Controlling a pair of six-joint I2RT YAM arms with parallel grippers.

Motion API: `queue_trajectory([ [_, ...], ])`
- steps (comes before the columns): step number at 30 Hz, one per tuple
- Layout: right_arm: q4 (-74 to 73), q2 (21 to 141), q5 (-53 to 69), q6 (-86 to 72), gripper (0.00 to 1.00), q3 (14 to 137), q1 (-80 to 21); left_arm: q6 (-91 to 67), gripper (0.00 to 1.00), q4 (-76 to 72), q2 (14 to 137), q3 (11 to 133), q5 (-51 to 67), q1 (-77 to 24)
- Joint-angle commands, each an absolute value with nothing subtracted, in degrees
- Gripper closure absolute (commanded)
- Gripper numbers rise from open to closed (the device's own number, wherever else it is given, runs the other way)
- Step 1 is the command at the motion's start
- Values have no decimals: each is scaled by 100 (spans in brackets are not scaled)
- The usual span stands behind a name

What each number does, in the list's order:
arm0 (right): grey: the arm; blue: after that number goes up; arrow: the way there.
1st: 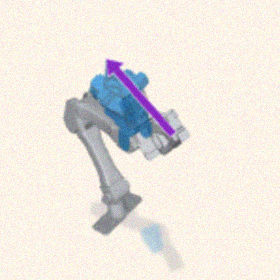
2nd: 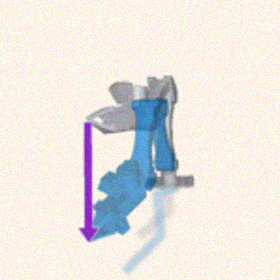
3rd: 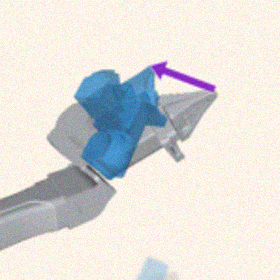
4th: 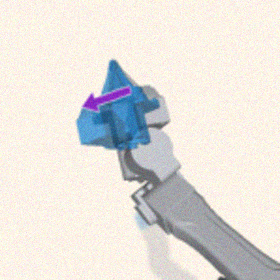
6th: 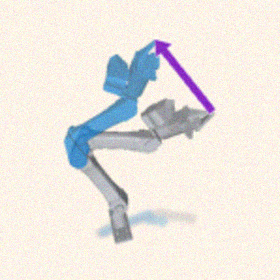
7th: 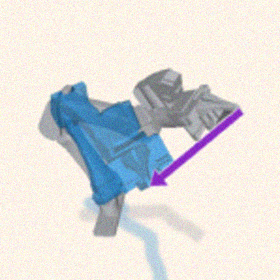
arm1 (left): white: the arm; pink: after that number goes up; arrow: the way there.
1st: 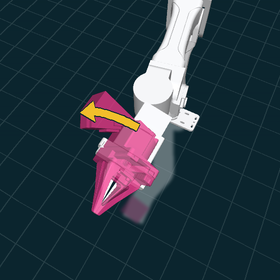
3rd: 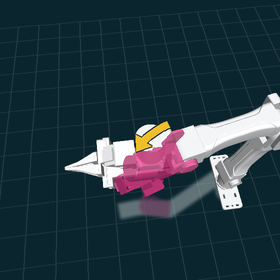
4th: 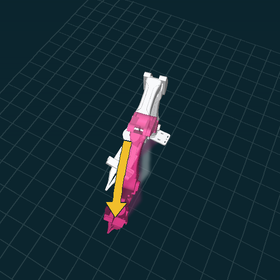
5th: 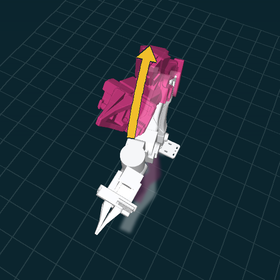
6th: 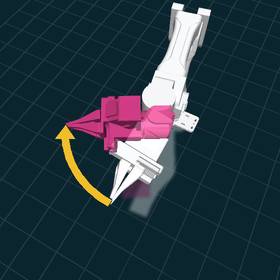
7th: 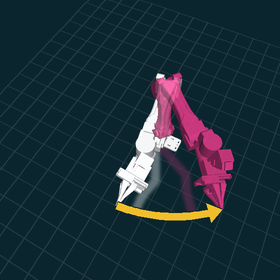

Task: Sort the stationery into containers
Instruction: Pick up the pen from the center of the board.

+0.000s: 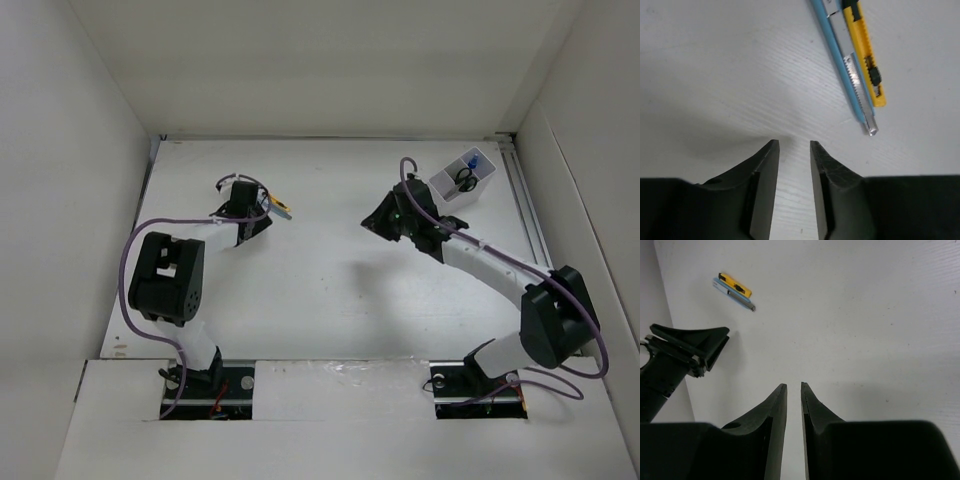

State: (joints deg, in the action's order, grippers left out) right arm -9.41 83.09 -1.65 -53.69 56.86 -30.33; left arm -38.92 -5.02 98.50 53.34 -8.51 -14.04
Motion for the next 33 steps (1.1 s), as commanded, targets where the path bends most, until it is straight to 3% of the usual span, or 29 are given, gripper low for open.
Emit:
queue_trajectory([
  [1,-712,8341,-105,-5256,77,5968,-3103,-4060,69,-694,9711,5765,-694,-1397],
  [4,-712,8341,-105,-5256,77,5968,-3103,-4288,63,-694,9860,6064,-747,-1337],
  [13,-773,8235,-44,-5150,70,5916,-3103,-4447,66,-291,10854,7188,-932,-1178],
  [33,-721,8358,211,-5098,67,5968,-3208,-4342,68,70,11602,7743,-1151,-1178],
])
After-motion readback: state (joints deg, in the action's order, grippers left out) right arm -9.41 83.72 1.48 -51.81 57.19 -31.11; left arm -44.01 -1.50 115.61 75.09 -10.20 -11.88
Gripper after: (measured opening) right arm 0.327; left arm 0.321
